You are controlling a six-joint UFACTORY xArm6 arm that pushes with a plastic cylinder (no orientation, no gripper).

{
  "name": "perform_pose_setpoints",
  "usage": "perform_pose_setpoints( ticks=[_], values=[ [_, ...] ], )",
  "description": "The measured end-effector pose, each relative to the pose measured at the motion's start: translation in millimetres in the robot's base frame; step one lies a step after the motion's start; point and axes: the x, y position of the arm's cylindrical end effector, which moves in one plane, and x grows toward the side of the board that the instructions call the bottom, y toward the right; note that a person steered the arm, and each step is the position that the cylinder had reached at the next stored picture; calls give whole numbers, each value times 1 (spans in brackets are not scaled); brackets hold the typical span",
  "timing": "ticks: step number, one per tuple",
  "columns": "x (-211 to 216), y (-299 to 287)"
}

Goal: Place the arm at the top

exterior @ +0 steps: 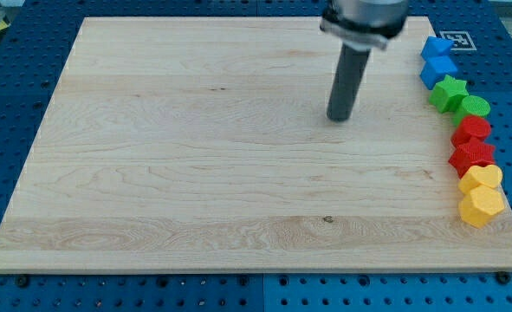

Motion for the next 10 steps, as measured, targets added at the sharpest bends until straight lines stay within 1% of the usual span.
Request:
perform_pose_setpoints(
  ticks=[1, 3, 5, 6, 7, 8, 10],
  values=[
    [-46, 0],
    [-51, 0],
    [-114, 0],
    [-126, 0],
    [-158, 7],
    [-180, 11],
    [-197, 11]
  ],
)
